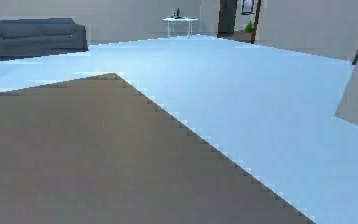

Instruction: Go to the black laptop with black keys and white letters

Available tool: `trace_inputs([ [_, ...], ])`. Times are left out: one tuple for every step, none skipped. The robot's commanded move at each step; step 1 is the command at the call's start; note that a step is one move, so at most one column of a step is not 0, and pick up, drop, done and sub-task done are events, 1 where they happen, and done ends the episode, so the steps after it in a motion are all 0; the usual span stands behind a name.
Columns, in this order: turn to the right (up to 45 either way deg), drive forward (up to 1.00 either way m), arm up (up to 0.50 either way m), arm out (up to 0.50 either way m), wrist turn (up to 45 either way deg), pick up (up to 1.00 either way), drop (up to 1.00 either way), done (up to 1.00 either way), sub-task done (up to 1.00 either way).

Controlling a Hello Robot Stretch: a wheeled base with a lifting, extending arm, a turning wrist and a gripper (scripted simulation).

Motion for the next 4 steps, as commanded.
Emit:
trace_inputs([
  [0.0,1.00,0.00,0.00,0.0,0.00,0.00,0.00,0.00],
  [0.0,1.00,0.00,0.00,0.0,0.00,0.00,0.00,0.00],
  [0.0,1.00,0.00,0.00,0.0,0.00,0.00,0.00,0.00],
  [0.0,1.00,0.00,0.00,0.0,0.00,0.00,0.00,0.00],
])
